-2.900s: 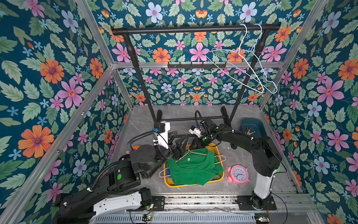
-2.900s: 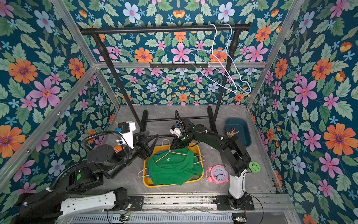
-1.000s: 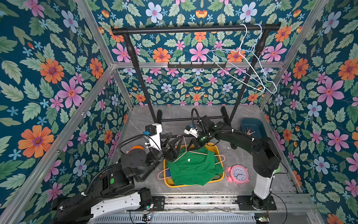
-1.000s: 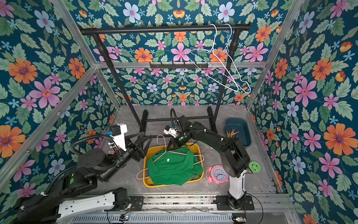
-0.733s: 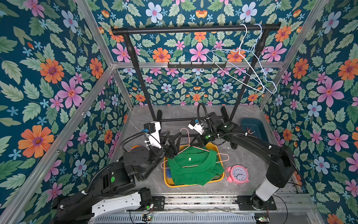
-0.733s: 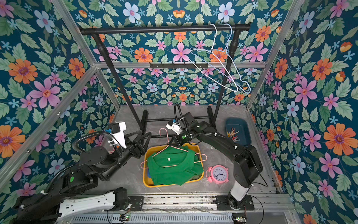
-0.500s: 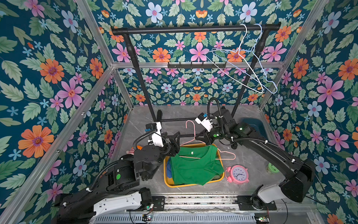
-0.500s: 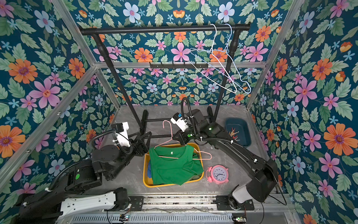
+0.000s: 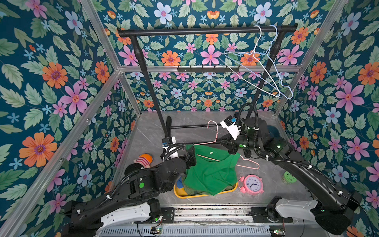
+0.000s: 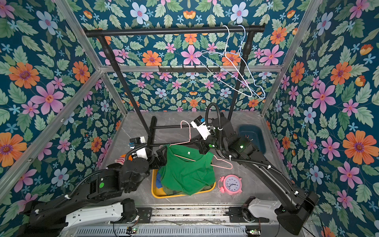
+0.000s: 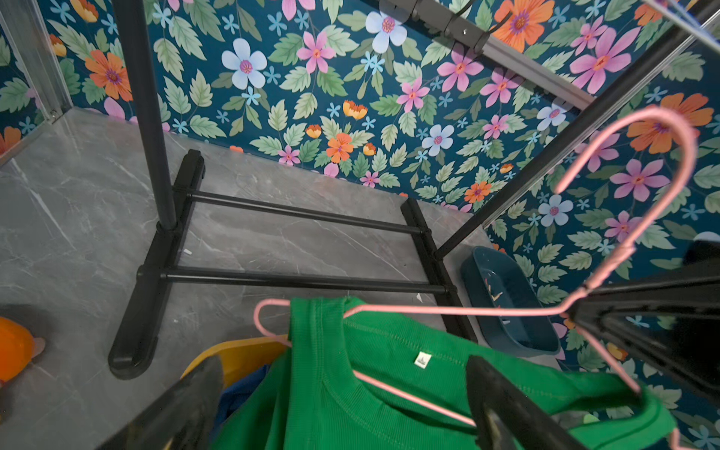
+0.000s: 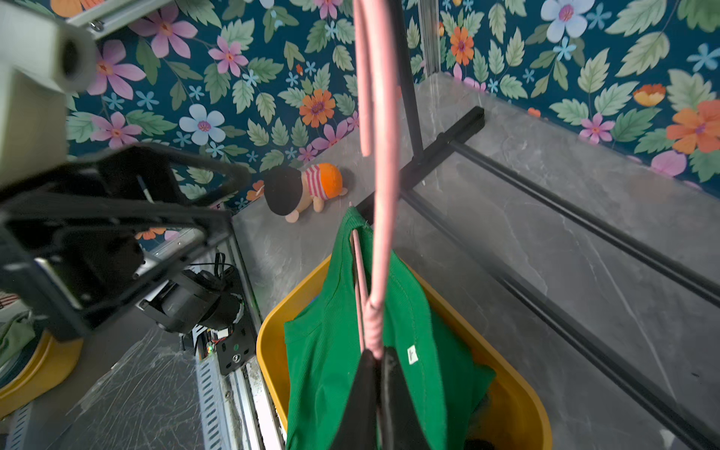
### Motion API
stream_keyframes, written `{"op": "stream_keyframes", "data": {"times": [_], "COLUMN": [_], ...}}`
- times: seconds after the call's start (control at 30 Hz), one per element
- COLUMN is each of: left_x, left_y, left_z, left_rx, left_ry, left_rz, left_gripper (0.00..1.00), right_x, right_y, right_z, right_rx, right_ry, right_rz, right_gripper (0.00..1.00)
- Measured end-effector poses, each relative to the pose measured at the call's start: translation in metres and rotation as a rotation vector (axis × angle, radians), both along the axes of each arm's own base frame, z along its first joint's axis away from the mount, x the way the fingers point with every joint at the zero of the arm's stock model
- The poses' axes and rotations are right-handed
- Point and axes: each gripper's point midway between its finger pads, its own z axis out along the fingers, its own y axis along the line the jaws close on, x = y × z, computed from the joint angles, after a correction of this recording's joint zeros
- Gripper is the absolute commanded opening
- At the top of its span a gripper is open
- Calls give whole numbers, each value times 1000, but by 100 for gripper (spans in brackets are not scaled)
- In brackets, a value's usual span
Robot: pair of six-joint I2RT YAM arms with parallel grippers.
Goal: Remove the clothespins securing tank tops to the hanger
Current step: Pick up the hanger from the basket, then remove the tank top from the hanger.
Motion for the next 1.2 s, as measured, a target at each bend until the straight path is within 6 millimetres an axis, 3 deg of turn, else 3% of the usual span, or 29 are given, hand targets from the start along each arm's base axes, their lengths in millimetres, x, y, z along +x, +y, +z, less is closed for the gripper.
{"op": "stream_keyframes", "data": {"times": [0.37, 0.6, 0.83, 1.0, 1.2], "left_x": [3, 7, 10, 12, 12], "left_y": [-12, -11, -23, -32, -31], "left_z": [-21, -19, -18, -15, -14], "left_rx": [-46, -69, -56, -32, -14], "left_ry": [33, 24, 14, 15, 19], "left_rz": [21, 55, 43, 32, 37], "left_gripper": [99, 99, 94, 81, 39], "right_x": [-16, -33, -40, -45, -49], "right_y": [-12, -12, -12, -14, -17], "right_z": [26, 42, 43, 48, 55], "right_rx": [45, 89, 95, 107, 119], "right_ry": [-76, -95, -105, -119, -135], "right_rz": [11, 76, 103, 119, 123], "right_gripper": [0, 0, 0, 0, 0]}}
